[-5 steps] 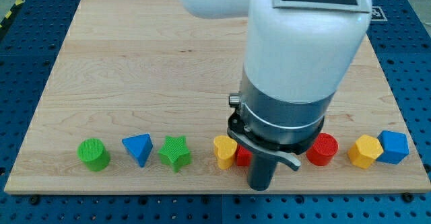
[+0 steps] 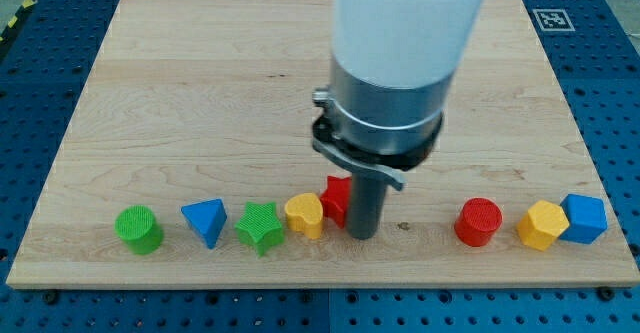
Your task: Separate the red star from the heart
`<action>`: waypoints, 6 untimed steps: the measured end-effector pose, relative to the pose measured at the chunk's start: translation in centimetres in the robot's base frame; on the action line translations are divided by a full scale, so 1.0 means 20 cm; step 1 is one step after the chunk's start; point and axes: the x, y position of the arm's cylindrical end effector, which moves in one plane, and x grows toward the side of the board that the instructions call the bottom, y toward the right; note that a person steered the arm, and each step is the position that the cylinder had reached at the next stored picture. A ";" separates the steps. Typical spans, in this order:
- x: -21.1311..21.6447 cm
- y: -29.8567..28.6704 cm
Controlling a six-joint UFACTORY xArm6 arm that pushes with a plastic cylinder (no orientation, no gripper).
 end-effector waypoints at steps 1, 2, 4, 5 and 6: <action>0.00 -0.17; -0.04 -0.28; -0.17 -0.07; -0.24 -0.02; -0.33 -0.01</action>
